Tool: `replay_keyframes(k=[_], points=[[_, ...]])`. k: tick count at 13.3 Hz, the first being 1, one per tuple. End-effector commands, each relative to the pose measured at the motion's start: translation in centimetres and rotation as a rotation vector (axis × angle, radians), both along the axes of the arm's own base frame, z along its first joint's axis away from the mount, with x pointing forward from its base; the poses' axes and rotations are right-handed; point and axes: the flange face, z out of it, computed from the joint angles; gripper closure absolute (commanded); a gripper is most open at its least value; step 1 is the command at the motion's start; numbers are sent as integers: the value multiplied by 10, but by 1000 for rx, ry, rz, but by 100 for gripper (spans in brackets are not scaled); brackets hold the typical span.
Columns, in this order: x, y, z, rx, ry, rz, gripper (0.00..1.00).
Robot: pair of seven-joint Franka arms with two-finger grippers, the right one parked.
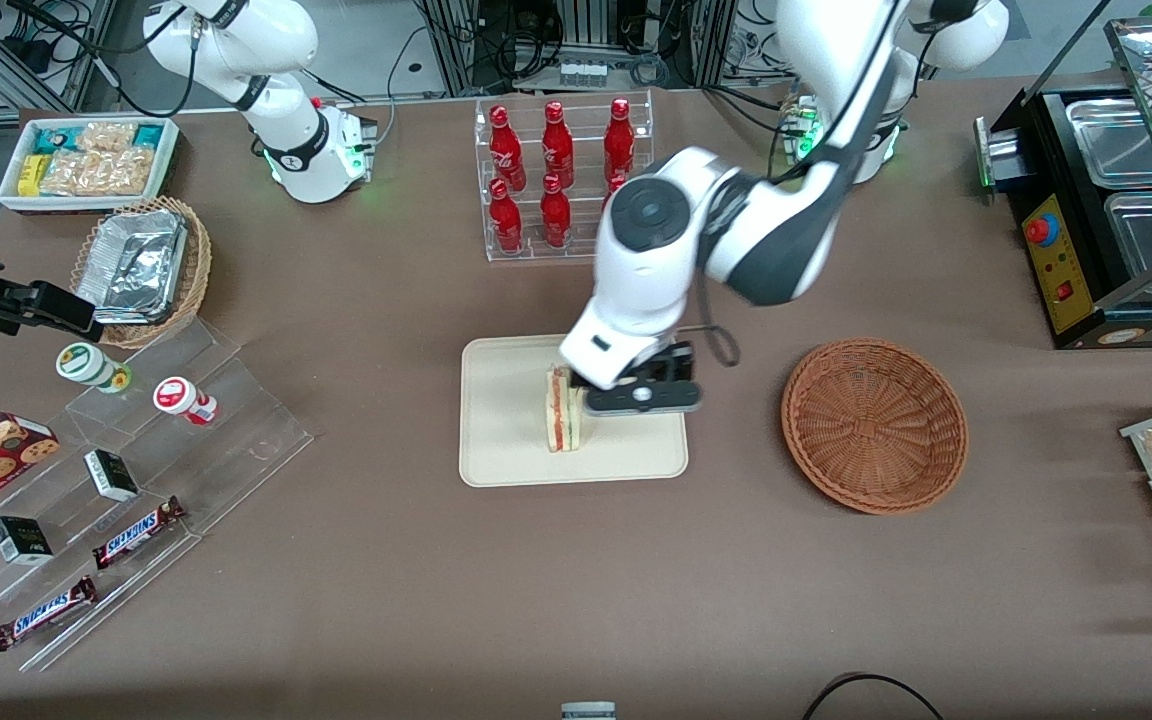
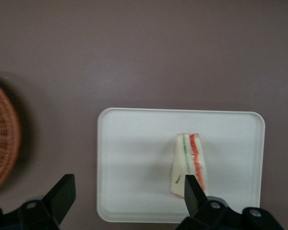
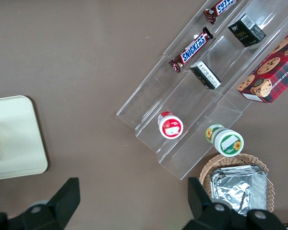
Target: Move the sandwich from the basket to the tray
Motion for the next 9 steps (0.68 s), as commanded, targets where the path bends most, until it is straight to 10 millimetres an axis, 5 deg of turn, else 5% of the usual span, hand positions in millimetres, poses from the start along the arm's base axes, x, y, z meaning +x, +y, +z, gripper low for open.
replay_keyframes(k=[1,4,9], points=[[3,50,38,28,25,4,0],[10,121,76,22,16,1,0],[19,217,113,8,29,-30,0]])
